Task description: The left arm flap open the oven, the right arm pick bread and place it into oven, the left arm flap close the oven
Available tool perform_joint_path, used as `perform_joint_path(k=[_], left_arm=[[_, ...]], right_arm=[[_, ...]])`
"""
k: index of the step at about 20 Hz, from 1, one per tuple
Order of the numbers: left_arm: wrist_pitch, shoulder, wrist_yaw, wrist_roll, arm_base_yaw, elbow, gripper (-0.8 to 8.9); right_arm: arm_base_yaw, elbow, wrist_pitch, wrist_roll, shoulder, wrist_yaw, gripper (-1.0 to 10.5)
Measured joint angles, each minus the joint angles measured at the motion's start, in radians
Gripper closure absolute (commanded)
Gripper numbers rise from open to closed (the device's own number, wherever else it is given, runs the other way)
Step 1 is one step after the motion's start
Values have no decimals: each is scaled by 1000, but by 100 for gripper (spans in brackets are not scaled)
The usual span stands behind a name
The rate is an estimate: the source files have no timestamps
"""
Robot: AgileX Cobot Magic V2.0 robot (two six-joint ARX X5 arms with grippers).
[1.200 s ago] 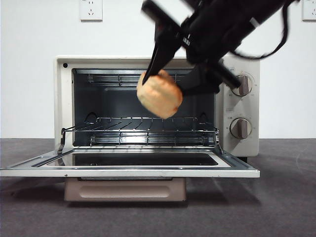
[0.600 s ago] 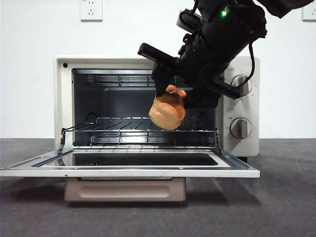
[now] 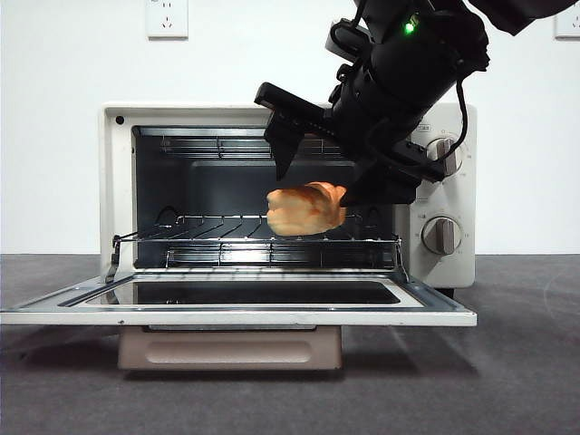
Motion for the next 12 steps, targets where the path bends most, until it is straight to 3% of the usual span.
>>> perform_joint_path(k=[12], left_arm=[[0, 0, 0, 0, 0, 0, 797]], right_arm=[[30, 1, -113, -1, -114, -8, 547]])
